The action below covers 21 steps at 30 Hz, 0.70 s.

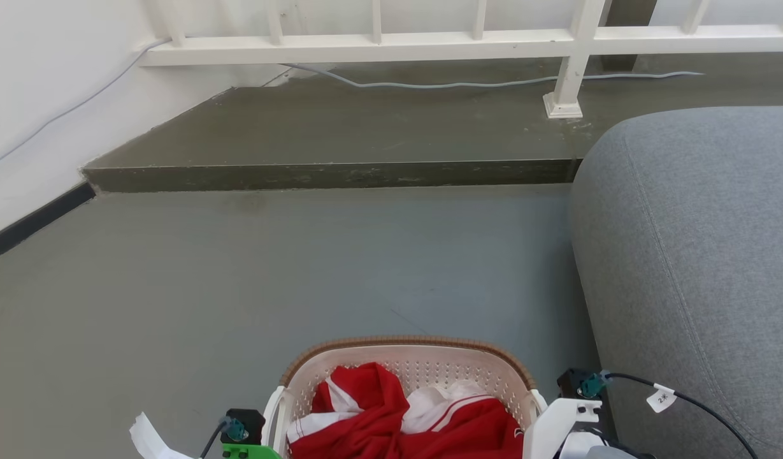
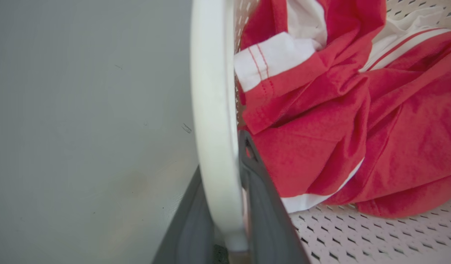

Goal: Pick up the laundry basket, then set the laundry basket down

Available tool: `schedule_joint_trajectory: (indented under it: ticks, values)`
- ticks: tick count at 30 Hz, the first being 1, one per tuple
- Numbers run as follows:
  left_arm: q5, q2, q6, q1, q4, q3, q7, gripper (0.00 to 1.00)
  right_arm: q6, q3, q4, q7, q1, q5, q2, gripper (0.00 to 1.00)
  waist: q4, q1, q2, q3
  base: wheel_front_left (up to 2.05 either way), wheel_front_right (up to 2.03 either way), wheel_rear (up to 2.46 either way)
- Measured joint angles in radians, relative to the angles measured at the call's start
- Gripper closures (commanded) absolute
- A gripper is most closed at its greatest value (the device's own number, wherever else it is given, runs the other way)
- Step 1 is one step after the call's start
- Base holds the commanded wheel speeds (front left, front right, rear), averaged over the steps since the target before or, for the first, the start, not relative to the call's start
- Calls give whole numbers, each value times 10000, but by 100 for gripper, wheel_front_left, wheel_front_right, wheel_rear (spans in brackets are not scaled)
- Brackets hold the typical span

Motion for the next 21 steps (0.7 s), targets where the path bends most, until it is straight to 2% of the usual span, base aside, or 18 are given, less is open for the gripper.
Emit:
schedule_joint_trajectory:
  ticks: [15,21]
  values:
    - [-102,17,173,0,-15,-77,-15,100,-71,268,-56,-102,-78,184,-10,100,-67,0,0,173,0,0,0]
    - [-102,25,326,-217,-23,-4,-104,100,-77,318,-75,-134,-597,242,-27,100,-118,0,0,559,0,0,0]
